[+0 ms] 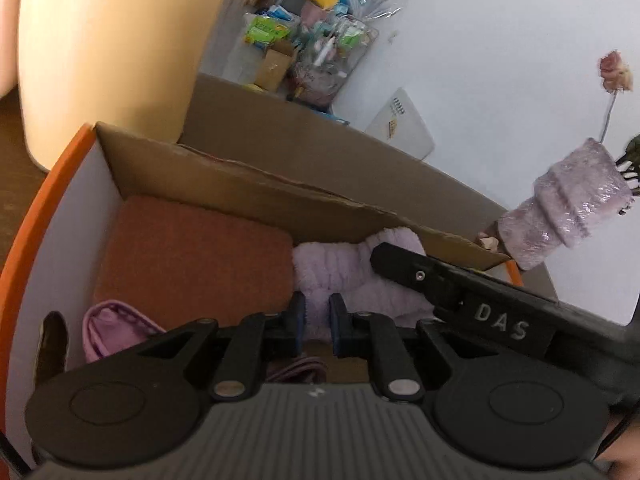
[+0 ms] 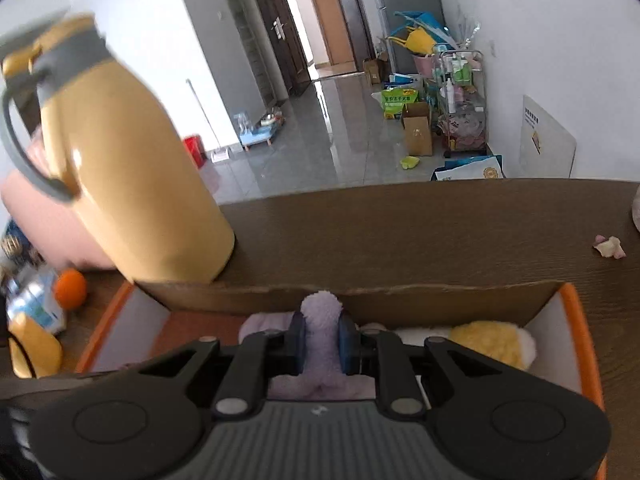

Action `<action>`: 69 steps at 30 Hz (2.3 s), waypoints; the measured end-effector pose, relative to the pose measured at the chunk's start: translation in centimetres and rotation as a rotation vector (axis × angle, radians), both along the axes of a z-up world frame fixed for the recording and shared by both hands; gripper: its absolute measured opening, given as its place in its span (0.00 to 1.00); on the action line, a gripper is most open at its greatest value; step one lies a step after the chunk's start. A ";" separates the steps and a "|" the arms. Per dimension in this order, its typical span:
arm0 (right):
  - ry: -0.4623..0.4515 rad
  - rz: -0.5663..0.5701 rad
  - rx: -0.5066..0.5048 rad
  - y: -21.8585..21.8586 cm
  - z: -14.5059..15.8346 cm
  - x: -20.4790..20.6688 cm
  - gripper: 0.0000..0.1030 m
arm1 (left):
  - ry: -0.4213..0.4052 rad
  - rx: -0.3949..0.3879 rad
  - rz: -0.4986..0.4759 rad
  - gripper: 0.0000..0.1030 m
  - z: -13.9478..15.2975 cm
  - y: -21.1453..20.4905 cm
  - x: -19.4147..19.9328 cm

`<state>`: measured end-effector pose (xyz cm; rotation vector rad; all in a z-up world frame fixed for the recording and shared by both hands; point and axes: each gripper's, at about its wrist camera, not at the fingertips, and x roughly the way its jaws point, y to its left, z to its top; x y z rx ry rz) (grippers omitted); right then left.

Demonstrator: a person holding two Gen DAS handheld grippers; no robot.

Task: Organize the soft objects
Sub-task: 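Carry the lavender band with the left tool into the box and release, then withdraw both tools from the box back over the loose items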

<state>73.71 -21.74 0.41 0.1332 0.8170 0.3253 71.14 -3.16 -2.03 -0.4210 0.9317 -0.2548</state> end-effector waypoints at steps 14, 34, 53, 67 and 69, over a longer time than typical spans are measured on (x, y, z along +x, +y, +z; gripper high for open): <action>0.006 -0.036 -0.056 1.0 0.0 -0.9 0.40 | -0.116 0.106 0.016 0.40 5.7 1.0 -3.0; -0.235 -0.083 -0.136 -9.2 17.0 -23.6 0.71 | -0.378 0.393 0.044 0.75 18.8 3.5 -24.2; -0.495 -0.042 -0.080 -8.4 3.6 -54.1 0.78 | -0.559 0.389 0.110 0.88 4.9 4.0 -55.0; -0.429 -0.060 -0.064 -7.4 -0.2 -58.8 0.80 | -0.507 0.406 0.038 0.88 3.1 2.6 -55.9; -0.413 -0.073 -0.064 -7.5 -0.6 -58.1 0.79 | -0.493 0.397 0.028 0.88 2.6 2.3 -55.1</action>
